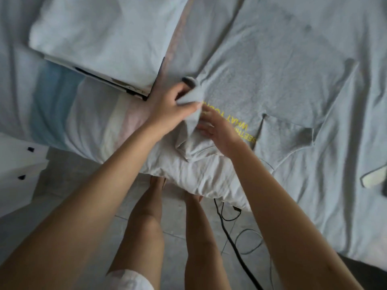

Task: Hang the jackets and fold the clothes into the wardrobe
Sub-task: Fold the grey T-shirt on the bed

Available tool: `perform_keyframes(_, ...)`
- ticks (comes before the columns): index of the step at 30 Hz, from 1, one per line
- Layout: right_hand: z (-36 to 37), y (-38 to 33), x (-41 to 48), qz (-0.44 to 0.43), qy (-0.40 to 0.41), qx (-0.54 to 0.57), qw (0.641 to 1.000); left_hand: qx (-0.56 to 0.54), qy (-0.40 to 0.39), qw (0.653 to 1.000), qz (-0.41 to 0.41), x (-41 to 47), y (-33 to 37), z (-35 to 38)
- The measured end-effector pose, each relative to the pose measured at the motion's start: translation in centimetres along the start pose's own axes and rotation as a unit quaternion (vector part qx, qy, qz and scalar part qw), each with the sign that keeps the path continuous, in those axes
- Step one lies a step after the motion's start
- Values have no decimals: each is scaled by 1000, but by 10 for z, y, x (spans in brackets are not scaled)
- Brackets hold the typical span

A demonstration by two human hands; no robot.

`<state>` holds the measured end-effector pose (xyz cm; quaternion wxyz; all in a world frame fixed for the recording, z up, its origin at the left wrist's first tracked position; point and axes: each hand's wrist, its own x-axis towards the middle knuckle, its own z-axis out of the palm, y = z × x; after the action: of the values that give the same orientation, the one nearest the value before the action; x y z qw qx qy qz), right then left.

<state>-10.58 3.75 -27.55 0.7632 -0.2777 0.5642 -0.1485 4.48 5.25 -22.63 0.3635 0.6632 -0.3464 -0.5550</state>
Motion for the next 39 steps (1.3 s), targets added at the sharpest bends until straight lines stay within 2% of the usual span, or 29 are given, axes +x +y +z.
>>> perform_keyframes(1, -10, -4, -3, 44, 0, 86, 995, -41, -65, 997, -7, -7, 6, 11)
perform_keyframes(2, -21, -5, -8, 71, 18, 172, 982, -28, -113, 993, 1, -14, 5, 21)
perform_keyframes(3, -32, -2, -13, 73, 38, 239, 968, 35, -136, 990, 29, -20, 3, 28)
perform_keyframes(5, -49, 9, -23, 46, 97, 315, 943, 260, -86, 954, 118, -25, -20, 39)
perform_keyframes(7, -59, 20, -32, 34, 150, 324, 933, 395, -9, 910, 125, -33, -48, 44)
perform_keyframes(9, -59, 24, -38, 27, 180, 266, 947, 398, 26, 911, 106, -46, -68, 47)
perform_keyframes(12, -47, 26, -38, -39, 260, 124, 957, 334, 89, 930, 128, -63, -80, 53)
perform_keyframes(14, -40, 25, -33, -101, 311, 0, 945, 290, 129, 942, 114, -69, -81, 54)
perform_keyframes(16, -38, 23, -27, -128, 319, -114, 932, 312, 138, 935, 97, -75, -82, 53)
perform_keyframes(18, -45, 17, -19, -114, 315, -185, 924, 396, 98, 904, 127, -77, -83, 53)
perform_keyframes(20, -55, 11, -13, -93, 325, -208, 918, 486, 40, 857, 165, -74, -82, 52)
perform_keyframes(22, -62, 7, -11, -94, 328, -207, 917, 537, -19, 834, 126, -70, -75, 54)
perform_keyframes(25, -70, 7, -14, -97, 294, -231, 922, 533, -65, 843, -31, -55, -59, 54)
perform_keyframes(26, -72, 7, -15, -95, 276, -239, 926, 507, -62, 857, -63, -48, -51, 53)
perform_keyframes(27, -74, 7, -15, -95, 265, -244, 928, 491, -47, 868, -60, -41, -40, 52)
perform_keyframes(30, -77, 4, -16, -106, 256, -232, 932, 494, 9, 860, 129, -11, -11, 49)
perform_keyframes(32, -77, 5, -17, -113, 259, -207, 937, 465, 0, 860, 210, 19, 1, 52)
perform_keyframes(35, -77, 10, -19, -122, 268, -193, 936, 461, -59, 856, 227, 66, 5, 62)
perform_keyframes(39, -76, 14, -20, -123, 272, -200, 933, 561, -193, 770, 234, 113, 15, 61)
